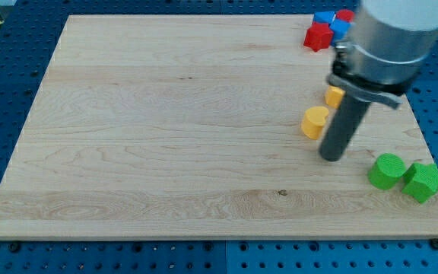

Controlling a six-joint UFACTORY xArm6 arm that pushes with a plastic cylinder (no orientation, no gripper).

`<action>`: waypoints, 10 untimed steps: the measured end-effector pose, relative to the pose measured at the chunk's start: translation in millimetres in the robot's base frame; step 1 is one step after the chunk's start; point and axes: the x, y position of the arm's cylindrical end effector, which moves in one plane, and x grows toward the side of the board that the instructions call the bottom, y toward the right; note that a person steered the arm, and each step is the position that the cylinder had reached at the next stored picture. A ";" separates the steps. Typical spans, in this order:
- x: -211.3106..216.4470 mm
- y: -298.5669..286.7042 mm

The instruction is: Move the yellow heart top left to the green circle

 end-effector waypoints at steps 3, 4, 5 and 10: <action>-77.8 -28.7; -77.0 -23.1; -68.1 -16.1; -0.9 49.3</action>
